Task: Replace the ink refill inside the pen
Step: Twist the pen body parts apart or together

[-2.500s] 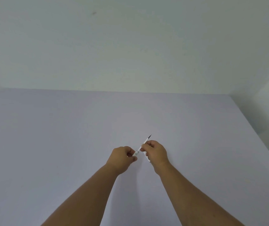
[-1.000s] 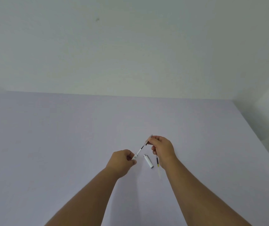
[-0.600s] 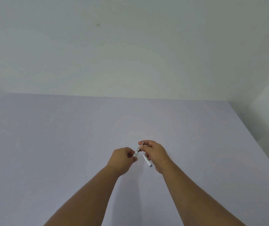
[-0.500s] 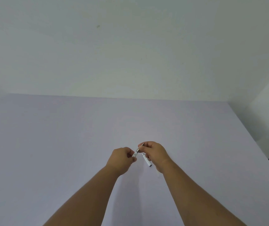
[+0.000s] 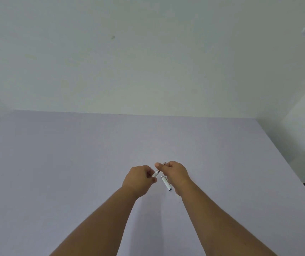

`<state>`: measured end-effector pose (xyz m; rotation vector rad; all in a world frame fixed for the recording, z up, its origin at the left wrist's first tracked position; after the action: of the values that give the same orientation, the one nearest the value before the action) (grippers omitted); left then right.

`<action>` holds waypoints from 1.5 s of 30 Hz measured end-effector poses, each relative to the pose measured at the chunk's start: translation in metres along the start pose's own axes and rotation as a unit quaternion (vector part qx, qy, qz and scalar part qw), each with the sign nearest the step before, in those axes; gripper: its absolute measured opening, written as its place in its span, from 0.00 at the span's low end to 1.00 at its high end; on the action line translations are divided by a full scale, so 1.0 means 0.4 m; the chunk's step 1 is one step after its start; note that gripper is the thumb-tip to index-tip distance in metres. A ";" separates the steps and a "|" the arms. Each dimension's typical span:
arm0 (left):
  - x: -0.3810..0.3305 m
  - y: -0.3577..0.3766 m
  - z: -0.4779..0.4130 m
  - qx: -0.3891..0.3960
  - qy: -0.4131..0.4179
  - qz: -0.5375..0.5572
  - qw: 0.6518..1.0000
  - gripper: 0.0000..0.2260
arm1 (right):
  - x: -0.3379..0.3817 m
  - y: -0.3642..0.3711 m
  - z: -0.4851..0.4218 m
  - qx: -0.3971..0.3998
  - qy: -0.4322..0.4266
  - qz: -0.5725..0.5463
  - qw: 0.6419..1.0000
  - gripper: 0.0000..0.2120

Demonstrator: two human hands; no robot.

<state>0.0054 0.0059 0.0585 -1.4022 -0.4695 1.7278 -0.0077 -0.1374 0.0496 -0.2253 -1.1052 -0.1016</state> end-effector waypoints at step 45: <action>-0.025 0.004 -0.019 0.024 -0.005 -0.013 1.000 0.04 | 0.013 -0.029 -0.006 0.015 0.025 -0.016 0.999 0.14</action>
<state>0.0121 -0.0046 0.0609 -1.3480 -0.4479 1.7146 -0.0056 -0.1490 0.0550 -0.1779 -1.0593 -0.1183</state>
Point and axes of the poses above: each hand's wrist, its own z-axis away from the middle knuckle, its own y-axis out of the palm, x = y × z, the point moved 2 cm from there along -z, towards the middle knuckle, and after that the axes turned 6 degrees about -z, right-handed, at the moved point
